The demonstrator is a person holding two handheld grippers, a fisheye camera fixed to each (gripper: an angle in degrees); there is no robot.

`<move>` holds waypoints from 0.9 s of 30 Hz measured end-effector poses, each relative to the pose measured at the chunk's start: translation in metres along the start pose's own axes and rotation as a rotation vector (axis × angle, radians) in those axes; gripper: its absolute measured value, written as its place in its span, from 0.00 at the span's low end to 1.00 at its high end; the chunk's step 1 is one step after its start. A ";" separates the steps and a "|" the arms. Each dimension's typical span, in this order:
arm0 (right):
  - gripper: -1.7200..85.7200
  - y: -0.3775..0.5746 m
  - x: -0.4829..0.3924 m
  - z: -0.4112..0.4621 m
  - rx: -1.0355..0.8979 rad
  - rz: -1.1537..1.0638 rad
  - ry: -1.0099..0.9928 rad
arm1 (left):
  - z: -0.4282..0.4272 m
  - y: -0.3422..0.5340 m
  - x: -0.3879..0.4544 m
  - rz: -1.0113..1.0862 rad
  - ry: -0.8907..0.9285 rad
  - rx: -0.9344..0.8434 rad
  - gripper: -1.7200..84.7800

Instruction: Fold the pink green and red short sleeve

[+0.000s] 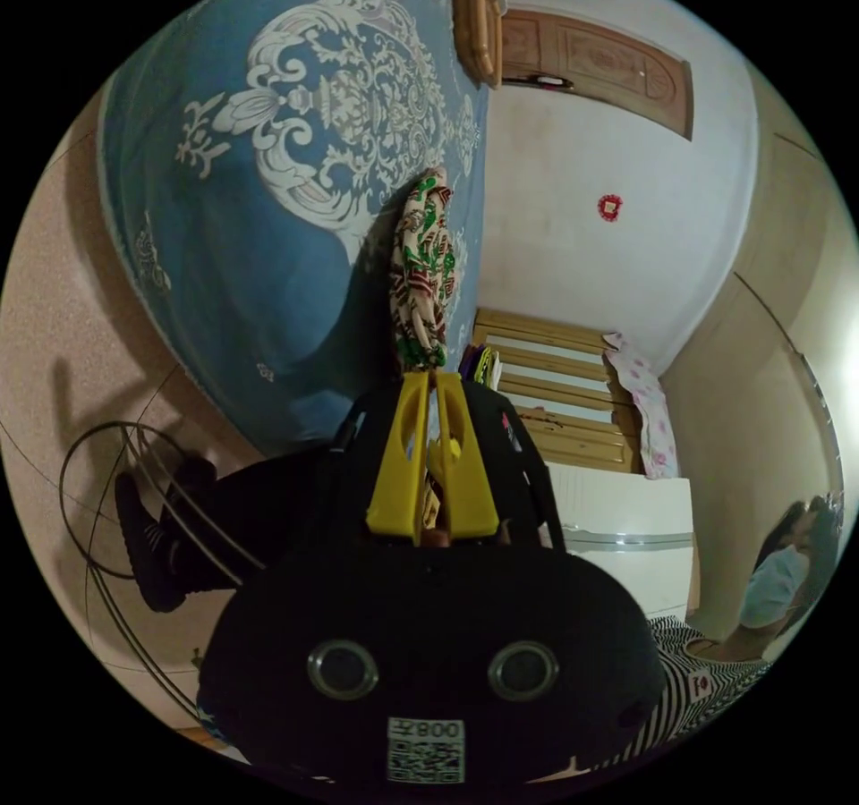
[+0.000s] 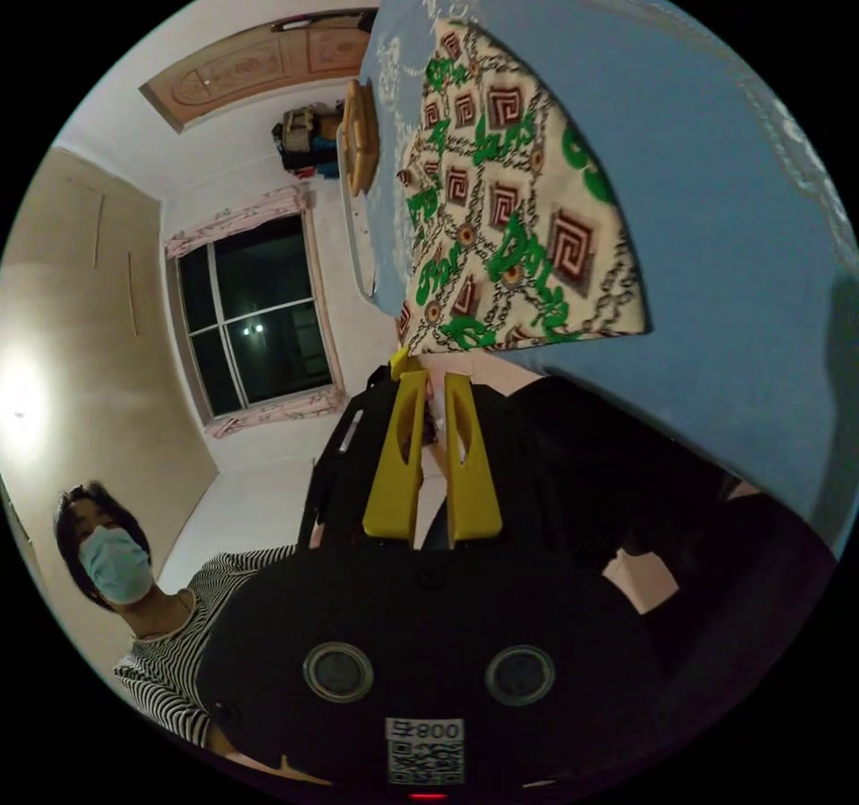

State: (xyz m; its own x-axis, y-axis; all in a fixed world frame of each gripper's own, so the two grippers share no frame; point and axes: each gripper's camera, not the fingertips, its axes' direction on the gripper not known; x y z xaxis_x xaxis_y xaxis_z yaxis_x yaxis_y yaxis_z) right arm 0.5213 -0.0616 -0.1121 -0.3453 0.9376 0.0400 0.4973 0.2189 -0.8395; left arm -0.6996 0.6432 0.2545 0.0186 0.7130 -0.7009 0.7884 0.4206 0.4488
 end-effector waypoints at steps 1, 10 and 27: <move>0.06 0.001 -0.004 0.002 0.000 0.000 0.008 | 0.003 0.000 0.001 0.004 -0.010 0.005 0.04; 0.11 0.041 -0.041 -0.068 0.192 -0.025 0.401 | 0.036 0.004 -0.023 -0.042 -0.028 0.007 0.04; 0.05 0.096 -0.110 -0.086 0.077 -0.058 0.678 | 0.151 0.026 -0.034 -0.029 -0.045 -0.001 0.04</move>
State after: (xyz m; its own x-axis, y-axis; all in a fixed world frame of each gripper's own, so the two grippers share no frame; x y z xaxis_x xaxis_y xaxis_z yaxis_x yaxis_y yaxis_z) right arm 0.6754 -0.1206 -0.1510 0.2179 0.8922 0.3956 0.4268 0.2774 -0.8607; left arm -0.5868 0.5455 0.2063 0.0232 0.6748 -0.7377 0.7886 0.4412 0.4283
